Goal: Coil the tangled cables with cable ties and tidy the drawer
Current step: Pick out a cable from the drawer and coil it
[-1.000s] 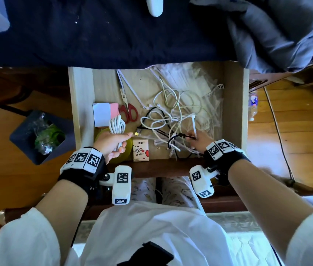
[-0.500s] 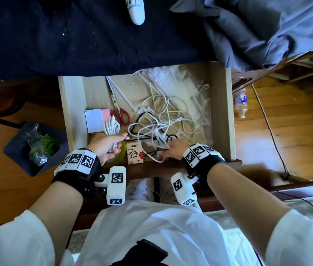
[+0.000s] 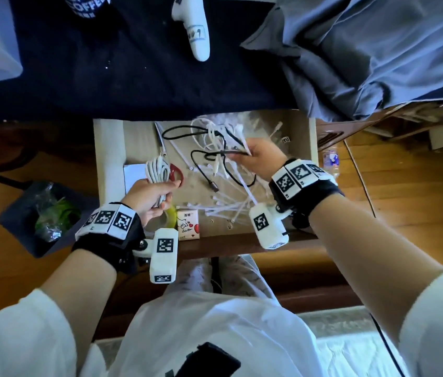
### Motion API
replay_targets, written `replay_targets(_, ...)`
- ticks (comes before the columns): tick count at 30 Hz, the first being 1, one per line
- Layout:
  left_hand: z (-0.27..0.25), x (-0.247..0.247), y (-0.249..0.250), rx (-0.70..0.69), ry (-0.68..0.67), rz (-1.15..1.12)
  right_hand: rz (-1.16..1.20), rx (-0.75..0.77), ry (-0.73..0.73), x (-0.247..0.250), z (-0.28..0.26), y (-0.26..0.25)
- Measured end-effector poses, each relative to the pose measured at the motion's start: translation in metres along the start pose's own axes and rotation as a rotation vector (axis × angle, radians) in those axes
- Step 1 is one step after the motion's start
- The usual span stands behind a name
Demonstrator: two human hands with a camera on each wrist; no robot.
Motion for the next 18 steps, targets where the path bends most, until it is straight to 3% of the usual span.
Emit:
replay_targets(3, 0.004, 0.004, -0.008, 0.011, 0.02, -0.018, -0.226, -0.052, -0.235, -0.03, 0.015, 0.012)
replay_targets(6, 0.009, 0.008, -0.018, 0.025, 0.044, -0.005, -0.078, -0.136, -0.316, -0.037, 0.009, 0.033)
replay_targets(9, 0.015, 0.009, -0.031, 0.043, 0.028, 0.032, 0.275, -0.244, -0.099, -0.03, -0.01, 0.069)
replay_targets(12, 0.023, 0.002, -0.042, 0.068, -0.008, 0.03, 0.459, -0.513, 0.104, -0.03, -0.032, 0.118)
replay_targets(15, 0.034, -0.006, -0.052, 0.112, -0.05, 0.063, 0.838, -0.778, 0.172, -0.044, -0.05, 0.143)
replay_targets(18, 0.045, -0.013, -0.058, 0.116, -0.06, 0.107, 1.077, -0.815, 0.145, -0.062, -0.05, 0.135)
Point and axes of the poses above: each hand's wrist, its own z-axis towards the middle knuckle, its own x-axis out of the back of the hand, y = z × x, the point moved 3 cm from there along z, towards the middle knuckle, and after that the axes turned 3 degrees about -y, right-handed, at the moved point
